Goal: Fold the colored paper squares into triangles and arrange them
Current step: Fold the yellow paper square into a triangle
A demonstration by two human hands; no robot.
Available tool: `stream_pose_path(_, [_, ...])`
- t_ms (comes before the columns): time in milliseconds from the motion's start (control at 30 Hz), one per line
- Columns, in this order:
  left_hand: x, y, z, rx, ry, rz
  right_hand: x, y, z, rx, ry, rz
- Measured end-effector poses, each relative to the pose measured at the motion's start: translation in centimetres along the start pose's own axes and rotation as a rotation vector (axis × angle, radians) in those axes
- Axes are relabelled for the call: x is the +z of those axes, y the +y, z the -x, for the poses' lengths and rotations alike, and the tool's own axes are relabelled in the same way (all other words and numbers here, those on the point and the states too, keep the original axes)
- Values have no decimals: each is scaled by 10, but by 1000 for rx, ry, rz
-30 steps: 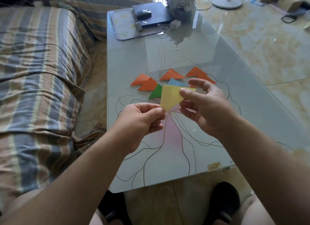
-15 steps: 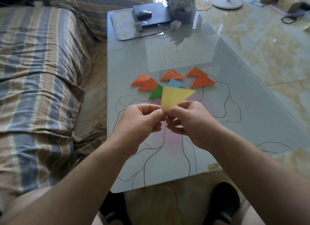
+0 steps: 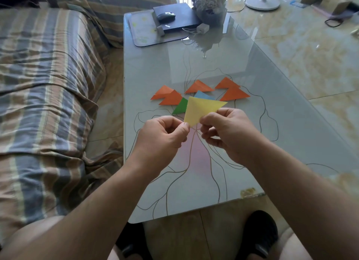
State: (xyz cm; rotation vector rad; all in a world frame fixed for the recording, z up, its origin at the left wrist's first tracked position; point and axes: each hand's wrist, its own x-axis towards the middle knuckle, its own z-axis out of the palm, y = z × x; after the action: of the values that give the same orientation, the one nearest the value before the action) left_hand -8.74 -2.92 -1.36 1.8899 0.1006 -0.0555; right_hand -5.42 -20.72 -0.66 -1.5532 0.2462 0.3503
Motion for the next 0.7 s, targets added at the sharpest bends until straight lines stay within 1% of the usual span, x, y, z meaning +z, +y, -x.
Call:
stream_pose_path(167, [-1, 2, 1, 9, 2, -5, -7, -4, -2, 10, 6, -27])
stream_pose_path(333, [-3, 2, 1, 10, 9, -2, -16, -9, -9, 35, 132, -154])
stream_pose_path(533, [-4, 0, -1, -20, 2, 6, -16, -10, -9, 36, 196, -135])
stream_pose_path(600, [-4, 0, -2, -46, 10, 20, -19, -9, -11, -58, 260, -82])
stream_pose_path(633, [-5, 0, -3, -63, 10, 18, -22, -7, -12, -161, 290, -16])
stream_pose_path(700, [-6, 0, -5, -125, -8, 12, -27, -2, -14, -451, 295, 256])
